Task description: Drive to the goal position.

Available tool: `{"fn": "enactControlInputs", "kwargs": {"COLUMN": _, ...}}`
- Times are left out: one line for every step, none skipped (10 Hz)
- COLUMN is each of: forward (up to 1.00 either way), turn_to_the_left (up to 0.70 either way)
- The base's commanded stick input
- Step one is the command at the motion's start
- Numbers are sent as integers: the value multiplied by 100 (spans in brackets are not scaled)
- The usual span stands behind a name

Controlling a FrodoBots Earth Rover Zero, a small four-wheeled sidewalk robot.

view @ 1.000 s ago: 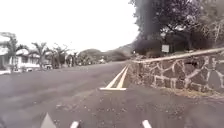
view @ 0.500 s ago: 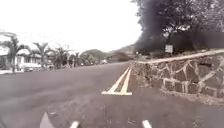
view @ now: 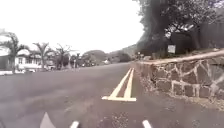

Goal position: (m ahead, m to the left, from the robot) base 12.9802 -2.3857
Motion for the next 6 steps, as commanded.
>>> {"fn": "enactControlInputs", "kwargs": {"forward": 0, "turn_to_the_left": 0}}
{"fn": "enactControlInputs", "kwargs": {"forward": 0, "turn_to_the_left": 0}}
{"fn": "enactControlInputs", "kwargs": {"forward": 26, "turn_to_the_left": 0}}
{"fn": "enactControlInputs", "kwargs": {"forward": 50, "turn_to_the_left": 0}}
{"fn": "enactControlInputs", "kwargs": {"forward": 50, "turn_to_the_left": 0}}
{"fn": "enactControlInputs", "kwargs": {"forward": 50, "turn_to_the_left": 0}}
